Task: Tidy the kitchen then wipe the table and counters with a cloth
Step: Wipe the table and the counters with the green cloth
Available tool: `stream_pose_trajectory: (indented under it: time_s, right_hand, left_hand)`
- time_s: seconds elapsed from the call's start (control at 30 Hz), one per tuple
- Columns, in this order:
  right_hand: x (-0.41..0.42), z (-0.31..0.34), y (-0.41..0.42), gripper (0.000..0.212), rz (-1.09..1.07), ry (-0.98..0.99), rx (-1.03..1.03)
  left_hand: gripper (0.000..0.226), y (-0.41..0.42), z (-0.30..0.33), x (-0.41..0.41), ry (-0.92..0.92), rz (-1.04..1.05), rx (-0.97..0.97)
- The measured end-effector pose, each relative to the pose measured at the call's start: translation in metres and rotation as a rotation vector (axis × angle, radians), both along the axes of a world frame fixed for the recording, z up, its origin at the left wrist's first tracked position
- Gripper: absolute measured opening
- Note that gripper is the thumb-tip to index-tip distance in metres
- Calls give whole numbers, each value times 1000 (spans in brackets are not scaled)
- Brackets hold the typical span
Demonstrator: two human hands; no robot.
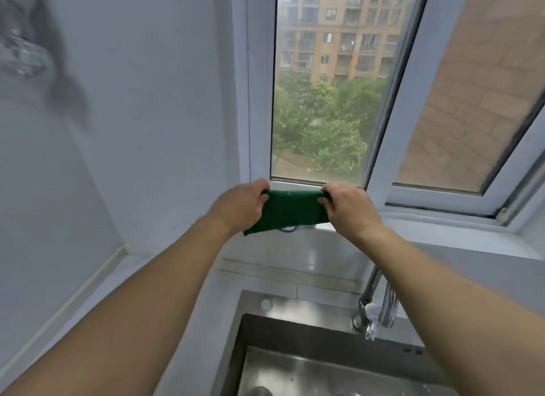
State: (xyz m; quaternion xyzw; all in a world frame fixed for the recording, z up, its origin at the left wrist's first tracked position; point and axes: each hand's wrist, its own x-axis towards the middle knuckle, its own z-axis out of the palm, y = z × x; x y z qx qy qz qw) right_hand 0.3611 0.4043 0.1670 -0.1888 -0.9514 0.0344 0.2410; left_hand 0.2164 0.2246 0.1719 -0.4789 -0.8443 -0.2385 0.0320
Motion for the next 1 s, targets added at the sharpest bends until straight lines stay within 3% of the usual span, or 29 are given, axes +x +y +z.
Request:
stream_pose_trajectory:
  time_s: [0.17, 0.57, 1.0]
  right_hand:
    - [53, -9, -57, 22, 110, -50, -3]
    - [148, -99, -204, 22, 406, -313, -113]
    - [135, -154, -392, 22, 514, -525, -214]
  left_hand:
    - [17, -70, -9, 74, -51, 132, -74]
    - [15, -246, -105, 225, -311, 422, -190]
    - [13, -440, -166, 247, -429, 554, -208]
